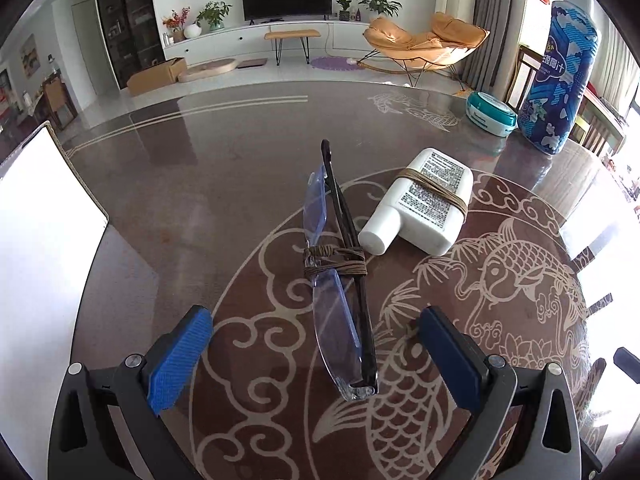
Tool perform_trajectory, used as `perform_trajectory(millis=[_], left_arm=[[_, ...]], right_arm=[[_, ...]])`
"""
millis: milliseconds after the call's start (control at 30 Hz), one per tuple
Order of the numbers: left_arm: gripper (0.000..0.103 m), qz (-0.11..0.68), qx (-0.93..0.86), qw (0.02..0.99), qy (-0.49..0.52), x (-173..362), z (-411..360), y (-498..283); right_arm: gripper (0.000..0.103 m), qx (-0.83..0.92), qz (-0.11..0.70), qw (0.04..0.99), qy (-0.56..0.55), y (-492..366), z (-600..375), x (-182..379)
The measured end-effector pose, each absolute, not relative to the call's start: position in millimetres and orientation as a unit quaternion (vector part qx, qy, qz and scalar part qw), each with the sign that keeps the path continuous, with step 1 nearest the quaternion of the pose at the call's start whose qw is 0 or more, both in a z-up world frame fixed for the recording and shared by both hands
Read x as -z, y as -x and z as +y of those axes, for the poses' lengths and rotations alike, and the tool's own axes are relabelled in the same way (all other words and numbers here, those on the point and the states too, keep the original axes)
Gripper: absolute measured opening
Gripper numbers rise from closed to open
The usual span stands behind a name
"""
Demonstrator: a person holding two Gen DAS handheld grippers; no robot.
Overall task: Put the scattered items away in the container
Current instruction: 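Lower the left tool over the clear-framed eyeglasses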
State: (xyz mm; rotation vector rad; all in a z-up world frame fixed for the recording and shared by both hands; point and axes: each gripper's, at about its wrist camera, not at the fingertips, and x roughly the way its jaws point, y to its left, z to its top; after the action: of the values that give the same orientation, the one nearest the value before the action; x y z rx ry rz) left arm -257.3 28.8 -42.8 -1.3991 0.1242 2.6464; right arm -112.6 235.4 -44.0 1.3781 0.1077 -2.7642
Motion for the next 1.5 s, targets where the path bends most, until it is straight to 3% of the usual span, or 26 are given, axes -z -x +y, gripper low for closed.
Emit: perform_trajectory(millis=[133, 200, 267, 333, 1000, 1333, 1400, 1433, 1467, 1500], left_arm=[[0.100, 0.035, -0.882, 0.054, 0.468, 42, 25, 264], [0.076, 0.035, -0.888, 0.055, 0.456, 38, 24, 263], [0.040, 0.040, -0.889, 0.062, 0.452, 34, 24, 262], [0.027, 0.047, -0.887, 0.066, 0.454, 32, 25, 261], [0.027, 0.020, -0.896, 0.013, 0.443, 34, -27, 128], [0.029, 0.016, -0.901, 0.014, 0.434, 35, -30, 114], [0.032, 0.016, -0.901, 0.013, 0.433, 35, -30, 113], [0.040, 0.018, -0.901, 0.009, 0.433, 35, -31, 112], [0.058, 0.020, -0.901, 0.004, 0.434, 35, -32, 113], [0.068, 0.020, -0.899, 0.000, 0.437, 37, -33, 113]], right_arm=[[0.102, 0.894, 0.035, 0.025, -0.446, 112, 235, 44], [0.102, 0.894, 0.035, 0.025, -0.446, 112, 235, 44], [0.102, 0.894, 0.036, 0.023, -0.446, 112, 236, 44], [0.102, 0.894, 0.037, 0.022, -0.445, 112, 235, 43], [0.102, 0.895, 0.039, 0.017, -0.445, 112, 235, 43], [0.102, 0.895, 0.047, 0.009, -0.444, 112, 235, 43], [0.102, 0.895, 0.047, 0.009, -0.444, 112, 235, 43], [0.103, 0.895, 0.047, 0.009, -0.444, 112, 234, 43], [0.103, 0.895, 0.048, 0.009, -0.444, 112, 234, 43], [0.103, 0.895, 0.049, 0.008, -0.444, 112, 234, 43]])
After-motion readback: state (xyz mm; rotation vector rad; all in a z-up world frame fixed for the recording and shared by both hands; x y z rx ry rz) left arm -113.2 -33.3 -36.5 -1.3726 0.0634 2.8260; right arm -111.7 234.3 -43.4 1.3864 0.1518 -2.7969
